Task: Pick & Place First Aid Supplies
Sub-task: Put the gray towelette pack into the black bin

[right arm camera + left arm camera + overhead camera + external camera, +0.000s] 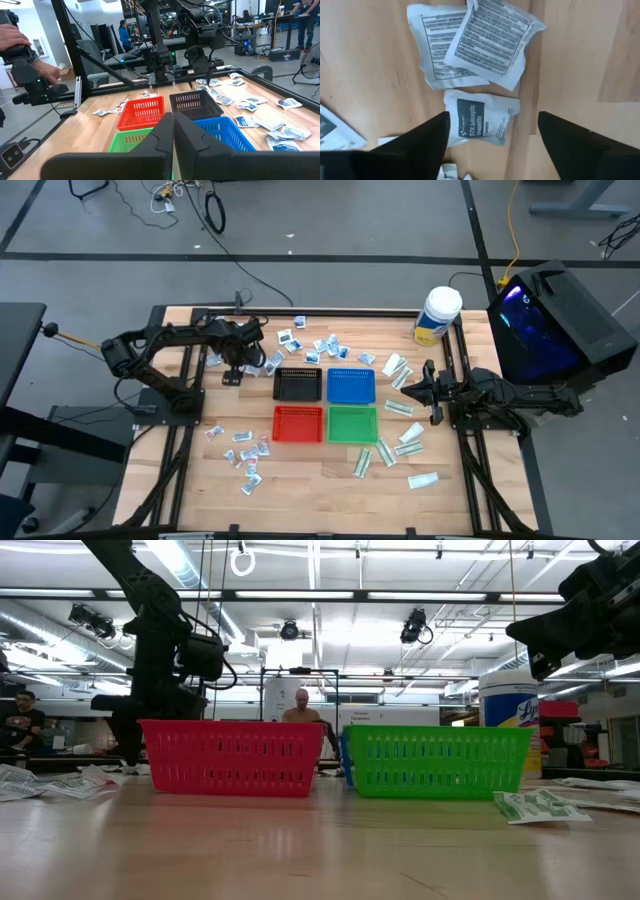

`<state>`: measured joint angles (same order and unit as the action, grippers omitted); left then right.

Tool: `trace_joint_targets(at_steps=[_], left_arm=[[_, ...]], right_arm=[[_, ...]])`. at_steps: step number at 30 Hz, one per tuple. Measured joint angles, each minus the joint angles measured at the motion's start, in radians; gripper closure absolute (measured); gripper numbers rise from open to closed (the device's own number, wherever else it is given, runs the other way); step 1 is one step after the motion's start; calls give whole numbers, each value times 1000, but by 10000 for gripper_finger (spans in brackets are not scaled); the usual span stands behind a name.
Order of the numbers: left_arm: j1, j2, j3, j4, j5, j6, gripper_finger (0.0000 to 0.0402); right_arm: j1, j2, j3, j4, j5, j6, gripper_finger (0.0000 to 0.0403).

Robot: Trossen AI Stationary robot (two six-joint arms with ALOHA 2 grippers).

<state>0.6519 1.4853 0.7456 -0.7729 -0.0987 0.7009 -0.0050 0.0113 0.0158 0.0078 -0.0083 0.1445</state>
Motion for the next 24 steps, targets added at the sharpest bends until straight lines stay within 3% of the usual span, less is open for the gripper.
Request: trace_joint_targets(at_steps=[24], left_arm=[[48,0,0,40,44,80,71]], right_arm=[[0,0,0,0,0,0,385]])
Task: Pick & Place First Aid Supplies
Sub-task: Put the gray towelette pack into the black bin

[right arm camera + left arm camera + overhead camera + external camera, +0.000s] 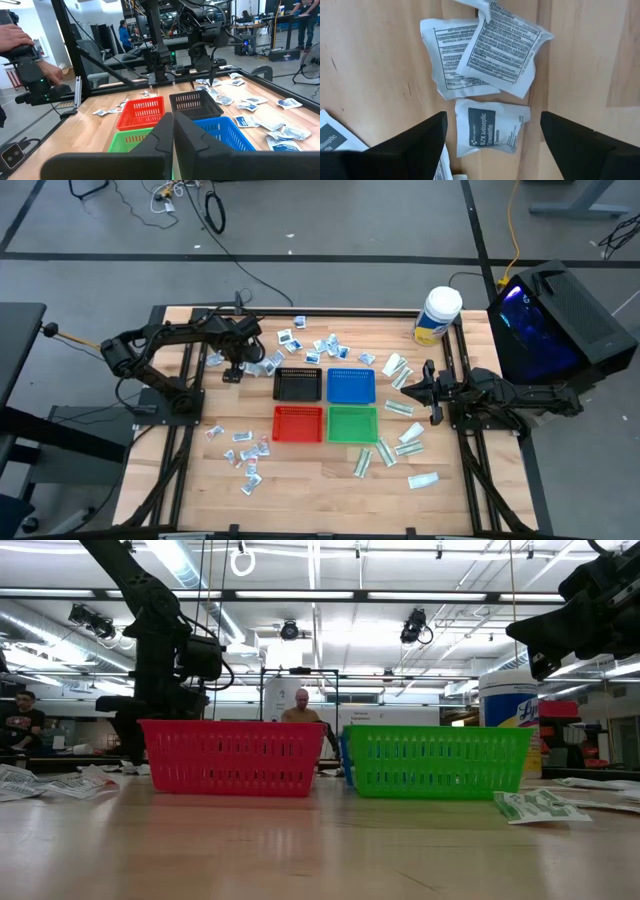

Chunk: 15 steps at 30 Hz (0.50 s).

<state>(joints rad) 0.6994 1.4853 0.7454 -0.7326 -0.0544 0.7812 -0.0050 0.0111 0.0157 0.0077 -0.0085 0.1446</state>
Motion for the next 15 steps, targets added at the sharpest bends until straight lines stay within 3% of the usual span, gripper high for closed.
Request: trace_joint_targets(at_steps=[15], left_arm=[[0,0,0,3,-38,-3,59]], right_arm=[[0,0,0,0,0,0,385]])
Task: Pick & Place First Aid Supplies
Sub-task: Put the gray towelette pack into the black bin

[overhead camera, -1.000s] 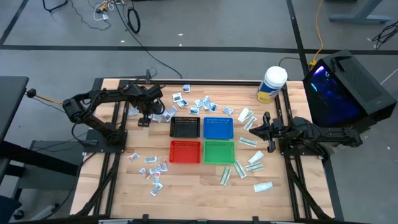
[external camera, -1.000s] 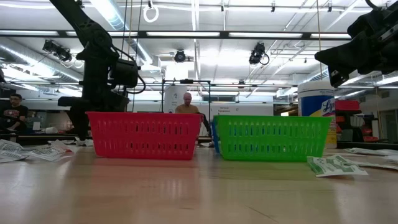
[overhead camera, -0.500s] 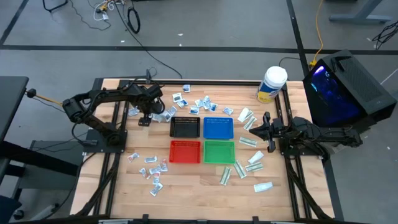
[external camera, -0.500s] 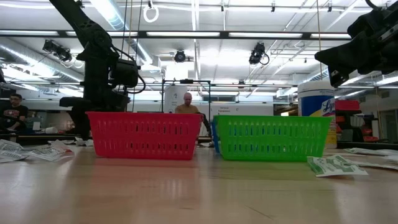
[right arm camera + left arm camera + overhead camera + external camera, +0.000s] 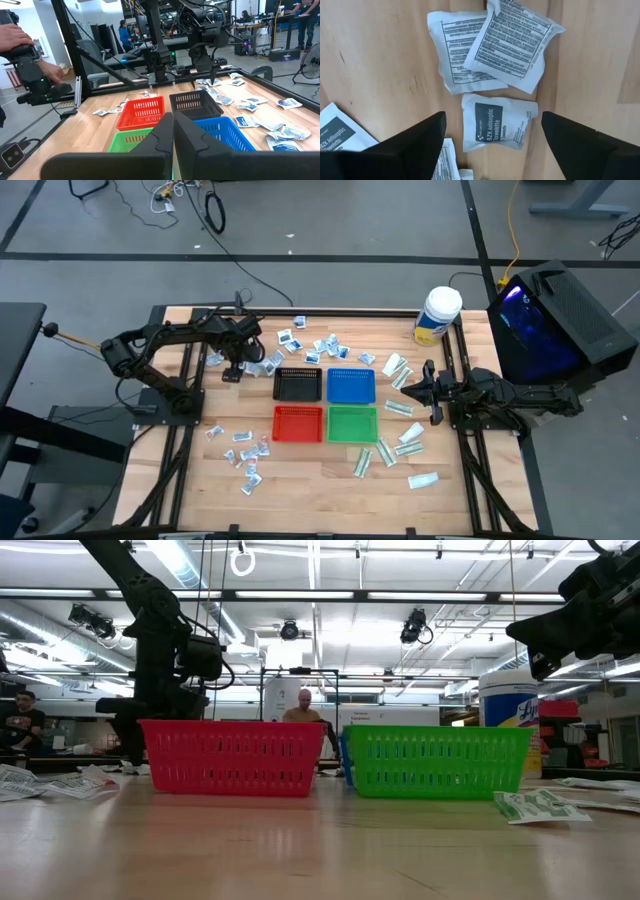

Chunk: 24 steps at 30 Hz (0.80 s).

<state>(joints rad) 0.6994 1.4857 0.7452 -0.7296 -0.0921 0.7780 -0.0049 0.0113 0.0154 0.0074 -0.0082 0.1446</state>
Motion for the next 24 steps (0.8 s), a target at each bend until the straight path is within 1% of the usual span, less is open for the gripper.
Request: trace_joint_targets(at_steps=[7,9,17,24], left_arm=[[0,0,0,0,0,0,10],[0,0,0,0,0,1,4],[23,-1,0,0,-1,-6,13],[-11,-59,-1,-5,1,-8,14]], right_arm=[[0,0,0,0,0,0,385],[0,0,0,0,0,0,385],[0,0,0,0,0,0,385],[0,0,0,0,0,0,385]])
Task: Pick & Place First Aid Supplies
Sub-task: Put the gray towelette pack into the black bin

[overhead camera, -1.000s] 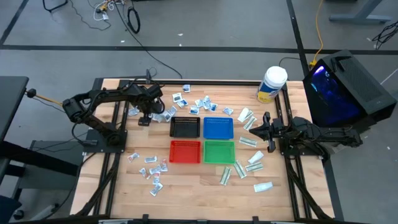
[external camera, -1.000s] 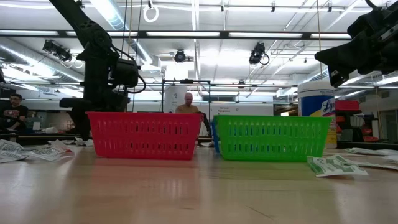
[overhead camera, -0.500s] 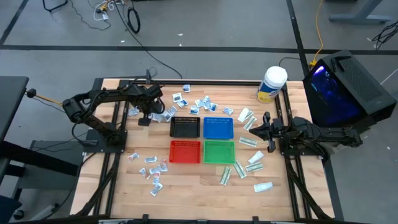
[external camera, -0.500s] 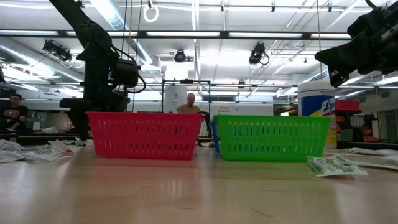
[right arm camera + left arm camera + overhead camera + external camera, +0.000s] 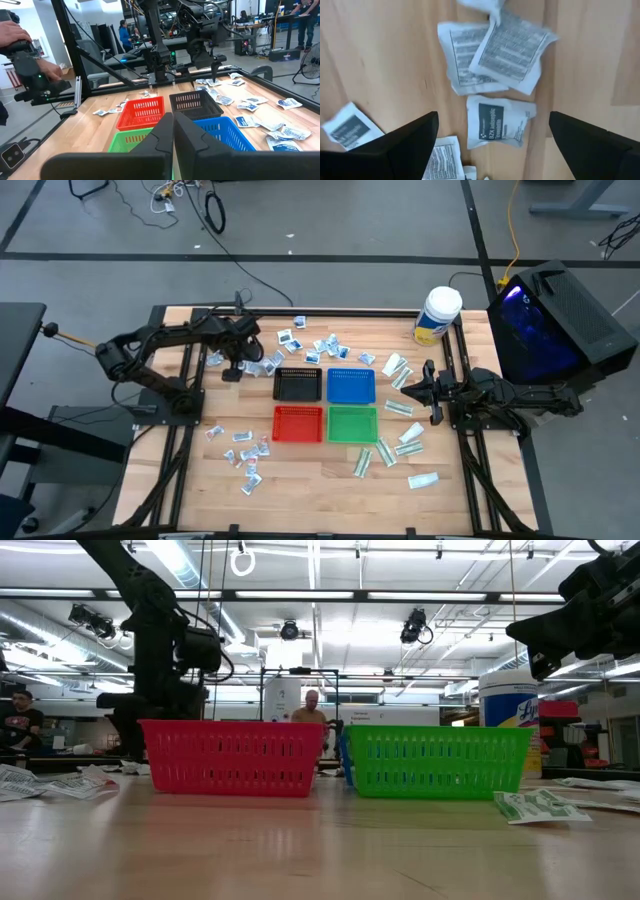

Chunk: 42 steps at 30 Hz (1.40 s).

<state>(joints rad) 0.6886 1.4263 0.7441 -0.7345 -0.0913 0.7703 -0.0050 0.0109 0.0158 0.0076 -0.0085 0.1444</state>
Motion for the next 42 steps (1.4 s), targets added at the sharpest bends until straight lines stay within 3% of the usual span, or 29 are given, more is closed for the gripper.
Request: trace_joint_targets(at_steps=[10,27,35,42], left_arm=[[35,-80,0,-4,28,-53,14],[62,-89,0,-23,63,-51,14],[48,-202,-83,20,38,-52,14],[90,-206,-85,12,55,-22,14]], right_arm=[[0,0,0,0,0,0,385],[0,0,0,0,0,0,385],[0,0,0,0,0,0,385],[0,0,0,0,0,0,385]])
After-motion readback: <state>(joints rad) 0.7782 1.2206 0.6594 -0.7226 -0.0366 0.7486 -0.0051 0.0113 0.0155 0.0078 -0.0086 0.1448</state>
